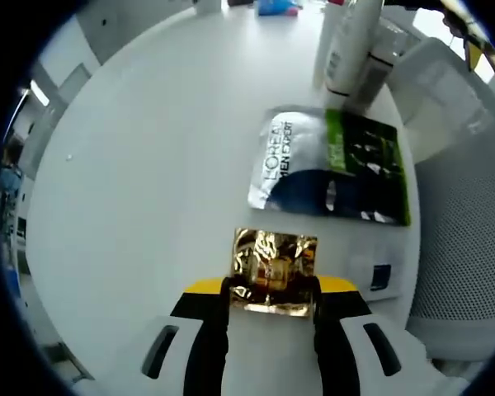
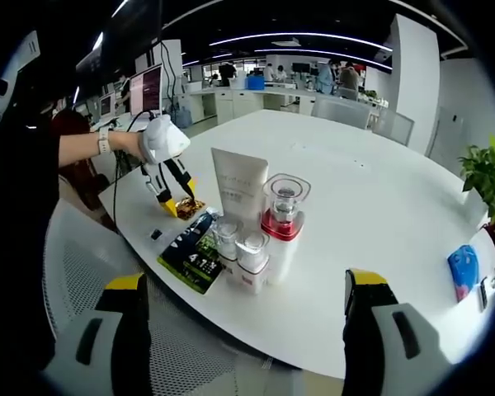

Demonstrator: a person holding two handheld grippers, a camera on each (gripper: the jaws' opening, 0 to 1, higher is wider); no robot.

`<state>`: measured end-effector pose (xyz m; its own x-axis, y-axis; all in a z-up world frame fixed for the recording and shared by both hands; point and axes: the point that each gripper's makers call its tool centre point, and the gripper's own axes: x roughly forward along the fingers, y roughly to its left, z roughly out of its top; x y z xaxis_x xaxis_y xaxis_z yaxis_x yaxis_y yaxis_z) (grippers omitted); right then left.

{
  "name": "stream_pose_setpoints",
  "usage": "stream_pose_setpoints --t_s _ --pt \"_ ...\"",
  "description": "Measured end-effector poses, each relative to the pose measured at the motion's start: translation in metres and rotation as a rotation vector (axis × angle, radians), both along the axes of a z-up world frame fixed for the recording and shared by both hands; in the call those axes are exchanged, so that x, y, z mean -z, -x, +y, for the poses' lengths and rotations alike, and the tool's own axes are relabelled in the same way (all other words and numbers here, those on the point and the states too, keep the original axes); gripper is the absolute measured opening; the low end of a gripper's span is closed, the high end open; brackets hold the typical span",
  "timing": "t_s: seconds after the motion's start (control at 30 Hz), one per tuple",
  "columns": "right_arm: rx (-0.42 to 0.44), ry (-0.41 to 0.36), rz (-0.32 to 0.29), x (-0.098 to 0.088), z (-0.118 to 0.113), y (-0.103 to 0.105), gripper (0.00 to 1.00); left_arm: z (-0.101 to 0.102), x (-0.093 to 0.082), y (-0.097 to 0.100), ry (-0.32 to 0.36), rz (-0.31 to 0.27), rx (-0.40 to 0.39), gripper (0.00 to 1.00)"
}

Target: Arrange the skincare products in the storage area until every visible bottle or jar stands upright without overlapping.

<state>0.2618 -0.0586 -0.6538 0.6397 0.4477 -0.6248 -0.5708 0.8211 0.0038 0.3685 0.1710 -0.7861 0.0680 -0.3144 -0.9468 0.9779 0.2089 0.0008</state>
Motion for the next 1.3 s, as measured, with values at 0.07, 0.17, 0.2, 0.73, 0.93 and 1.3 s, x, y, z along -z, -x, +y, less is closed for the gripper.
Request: stream_pose_setpoints --t_s 0.07,0.17,0.2,0.73,0.93,1.3 --pt "-0.002 0.0 0.0 0.0 0.0 0.0 0.99 -0.001 0.0 0.003 0.0 -0.001 0.001 0.37" --pt "-0.003 -0.001 0.0 0.0 0.0 0.0 0.99 -0.002 0.001 0.005 -0.001 -0.002 -0.001 0.37" --pt "-0.004 0.0 0.0 0.0 0.0 0.0 0.99 -0.003 0.001 0.006 0.0 -0.002 -0.001 0.37" --pt "-0.011 -0.001 -0.003 0.0 0.003 0.0 0.99 -0.007 0.001 0.01 -0.005 -0.001 -0.01 0.37" --pt "-0.012 0.001 0.0 0.001 0.004 0.001 0.99 -0.01 0.001 0.011 0.001 -0.003 -0.002 0.37" --pt "-0.018 0.005 0.0 0.0 0.004 0.001 0.99 -0.011 0.001 0.01 0.024 -0.006 -0.016 0.38"
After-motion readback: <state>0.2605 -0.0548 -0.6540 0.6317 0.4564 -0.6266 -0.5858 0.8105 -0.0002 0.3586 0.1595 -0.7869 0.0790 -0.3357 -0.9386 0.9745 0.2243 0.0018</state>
